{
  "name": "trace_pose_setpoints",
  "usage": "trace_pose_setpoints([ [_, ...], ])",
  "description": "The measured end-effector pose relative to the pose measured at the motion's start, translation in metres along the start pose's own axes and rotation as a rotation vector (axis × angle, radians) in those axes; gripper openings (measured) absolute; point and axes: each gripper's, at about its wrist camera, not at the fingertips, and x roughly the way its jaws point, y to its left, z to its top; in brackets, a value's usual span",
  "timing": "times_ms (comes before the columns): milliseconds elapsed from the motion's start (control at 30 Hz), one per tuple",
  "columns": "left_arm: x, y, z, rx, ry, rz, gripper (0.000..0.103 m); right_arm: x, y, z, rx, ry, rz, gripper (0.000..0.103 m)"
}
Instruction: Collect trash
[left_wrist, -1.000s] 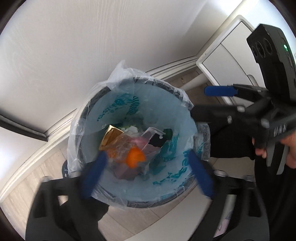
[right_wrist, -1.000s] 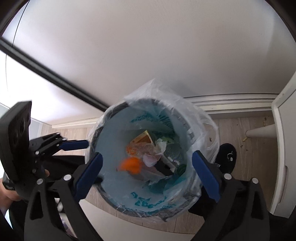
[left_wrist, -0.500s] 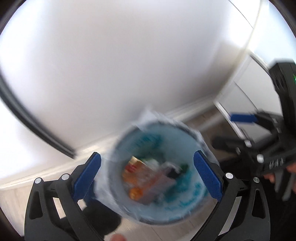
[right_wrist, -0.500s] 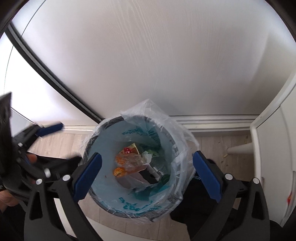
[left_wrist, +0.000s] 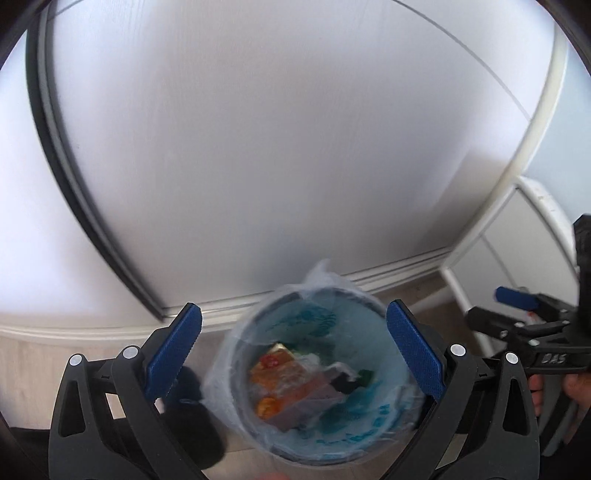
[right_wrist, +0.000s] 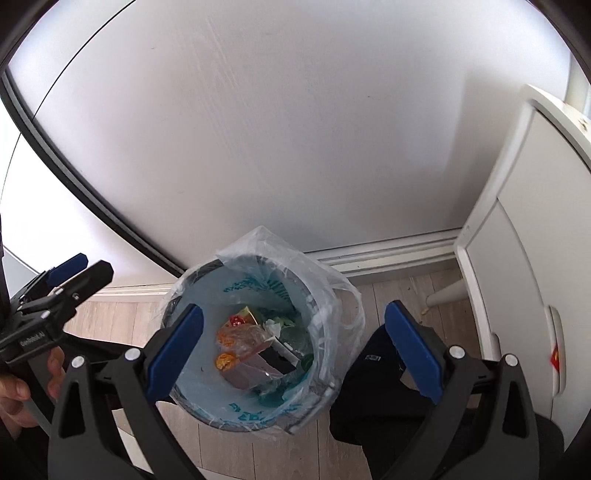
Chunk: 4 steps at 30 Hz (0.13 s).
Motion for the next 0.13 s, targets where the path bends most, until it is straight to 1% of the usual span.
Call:
trace_pose_setpoints([
  [33, 0.0004, -0.0004, -0.0005, 0.0, 0.013, -0.002, 0.097, -0.0011, 0.0, -0.0017, 0.004, 0.0, 0.0, 0.096],
  [133, -0.0001, -0.0029, -0.0037, 0.014, 0.029, 0.034, 0.097, -0.0042, 0.0025, -0.0083, 0.008, -0.003, -0.002, 0.096],
])
